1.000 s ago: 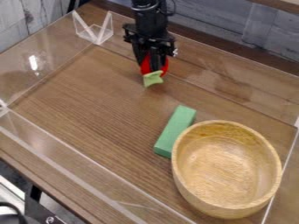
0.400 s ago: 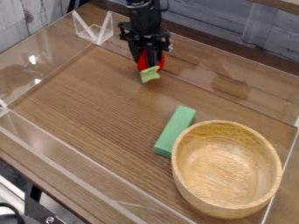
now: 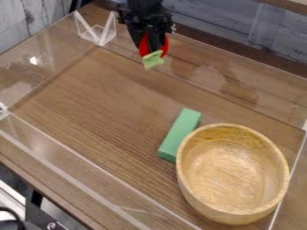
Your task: Move the red fruit to the right
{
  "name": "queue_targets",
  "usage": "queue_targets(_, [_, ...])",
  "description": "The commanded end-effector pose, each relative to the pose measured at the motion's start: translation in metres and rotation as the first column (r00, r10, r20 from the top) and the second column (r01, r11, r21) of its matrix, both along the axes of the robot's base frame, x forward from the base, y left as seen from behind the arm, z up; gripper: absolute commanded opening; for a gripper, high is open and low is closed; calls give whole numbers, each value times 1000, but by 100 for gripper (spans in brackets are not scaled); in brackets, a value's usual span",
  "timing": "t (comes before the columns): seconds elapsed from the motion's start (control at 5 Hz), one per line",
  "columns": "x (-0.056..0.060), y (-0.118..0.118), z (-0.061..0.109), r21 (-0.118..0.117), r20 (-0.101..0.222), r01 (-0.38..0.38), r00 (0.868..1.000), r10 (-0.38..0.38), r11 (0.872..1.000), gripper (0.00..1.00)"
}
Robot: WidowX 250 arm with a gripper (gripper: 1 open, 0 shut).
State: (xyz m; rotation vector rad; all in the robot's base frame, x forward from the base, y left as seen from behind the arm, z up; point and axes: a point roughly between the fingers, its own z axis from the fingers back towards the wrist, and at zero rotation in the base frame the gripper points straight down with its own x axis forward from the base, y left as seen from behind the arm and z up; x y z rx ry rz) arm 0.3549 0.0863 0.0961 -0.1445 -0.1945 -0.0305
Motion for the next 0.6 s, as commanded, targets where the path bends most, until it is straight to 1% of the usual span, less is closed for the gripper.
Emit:
queue_targets(0.0, [-3,-17,29,23,80,46,996,-48,999,0])
queue_targets(0.2, [-11,-40,31,11,79,90,993,-91,996,0])
queue_targets(0.4, [-18,-57,31,2,76,132,988,-132,991,0])
